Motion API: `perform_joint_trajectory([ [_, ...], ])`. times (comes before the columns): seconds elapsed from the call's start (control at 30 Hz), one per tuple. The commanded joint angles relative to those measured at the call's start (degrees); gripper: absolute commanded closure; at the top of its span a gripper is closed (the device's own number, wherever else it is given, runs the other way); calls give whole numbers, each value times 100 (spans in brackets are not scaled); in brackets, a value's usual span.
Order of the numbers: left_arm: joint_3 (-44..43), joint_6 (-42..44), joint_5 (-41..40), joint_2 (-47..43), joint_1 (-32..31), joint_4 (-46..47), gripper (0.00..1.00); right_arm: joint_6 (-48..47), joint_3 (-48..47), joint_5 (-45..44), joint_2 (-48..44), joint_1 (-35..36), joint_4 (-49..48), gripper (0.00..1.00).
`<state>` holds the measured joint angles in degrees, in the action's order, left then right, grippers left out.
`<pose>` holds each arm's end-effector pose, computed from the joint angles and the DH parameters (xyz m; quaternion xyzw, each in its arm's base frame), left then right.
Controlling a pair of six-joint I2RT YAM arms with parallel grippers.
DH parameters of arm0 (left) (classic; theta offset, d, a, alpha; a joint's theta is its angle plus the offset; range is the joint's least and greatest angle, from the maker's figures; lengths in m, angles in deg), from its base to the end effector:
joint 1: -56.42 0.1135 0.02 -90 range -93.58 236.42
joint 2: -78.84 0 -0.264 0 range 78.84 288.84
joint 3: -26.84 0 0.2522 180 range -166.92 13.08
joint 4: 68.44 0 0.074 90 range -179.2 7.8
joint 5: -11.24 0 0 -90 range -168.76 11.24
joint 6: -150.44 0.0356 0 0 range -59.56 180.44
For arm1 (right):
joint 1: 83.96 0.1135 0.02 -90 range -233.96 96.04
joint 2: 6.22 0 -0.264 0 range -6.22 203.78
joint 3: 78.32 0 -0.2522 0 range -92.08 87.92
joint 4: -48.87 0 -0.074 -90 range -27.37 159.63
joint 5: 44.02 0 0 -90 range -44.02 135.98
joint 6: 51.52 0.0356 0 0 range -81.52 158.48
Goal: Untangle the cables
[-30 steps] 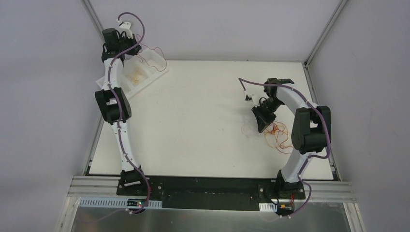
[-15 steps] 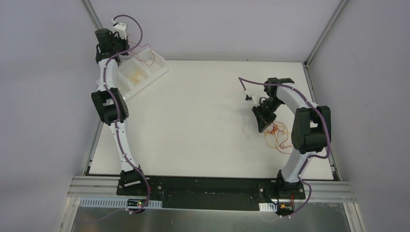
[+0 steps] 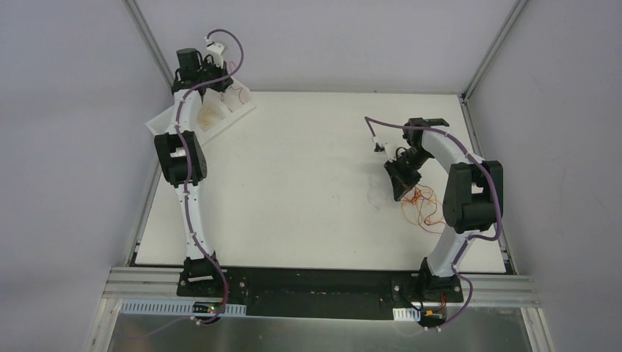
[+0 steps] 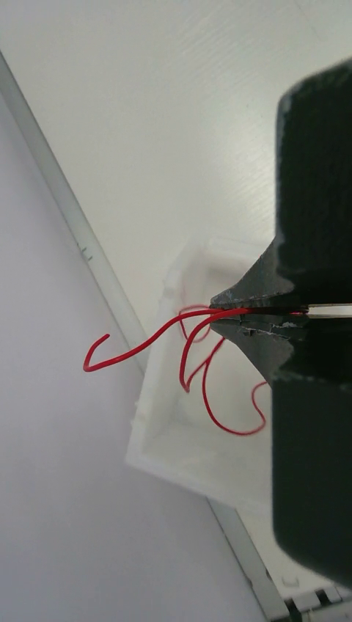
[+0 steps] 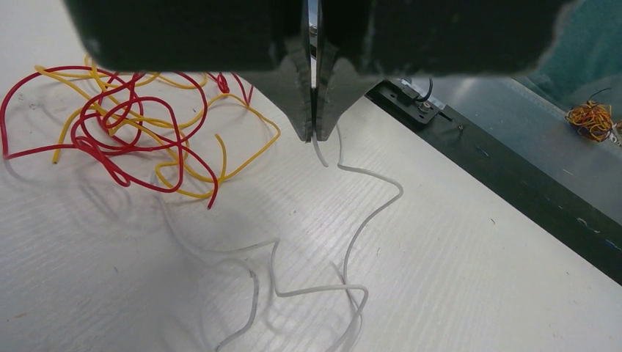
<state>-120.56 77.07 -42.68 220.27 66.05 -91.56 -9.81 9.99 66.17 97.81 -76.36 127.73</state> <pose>0.5708 0.0756 0.2740 0.2302 0.7524 -0.1144 0.6064 0.3236 0.0556 0.2083 -0.4597 0.8705 0.1679 0.0513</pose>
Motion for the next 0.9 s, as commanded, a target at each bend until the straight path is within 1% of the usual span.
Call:
perform_joint_trajectory([
  [0.0,19,-296,168,69,-107,-59,100,-151,-36,25,-55,-105,295,100],
  [0.1,35,-346,-27,83,-120,-78,100,-184,-21,46,-96,-144,336,100],
  [0.13,21,-417,-140,56,-121,-72,92,-199,-20,62,-106,-146,346,100],
  [0.2,16,-556,-336,-49,-119,-69,74,-203,-49,104,-134,-145,354,100],
  [0.3,133,-691,-455,-335,-81,-67,53,-143,-173,251,-133,-143,354,100],
  [0.33,205,-755,-515,-442,-66,-78,49,-111,-220,306,-122,-143,354,100],
  [0.47,513,-866,-422,-931,12,-113,38,-40,-370,484,-76,-144,354,100],
  [0.53,670,-850,-413,-1125,41,-137,35,-14,-412,578,-80,-136,354,100],
  [0.63,791,-867,-373,-1303,91,-263,34,31,-467,691,-117,-110,347,100],
  [0.73,899,-937,-156,-1400,180,-328,33,93,-510,785,-166,-86,354,100],
  [0.8,889,-870,-98,-1380,204,-327,33,119,-514,811,-179,-75,361,100],
  [0.87,680,-862,-46,-1250,196,-356,35,123,-496,813,-172,-65,363,100],
])
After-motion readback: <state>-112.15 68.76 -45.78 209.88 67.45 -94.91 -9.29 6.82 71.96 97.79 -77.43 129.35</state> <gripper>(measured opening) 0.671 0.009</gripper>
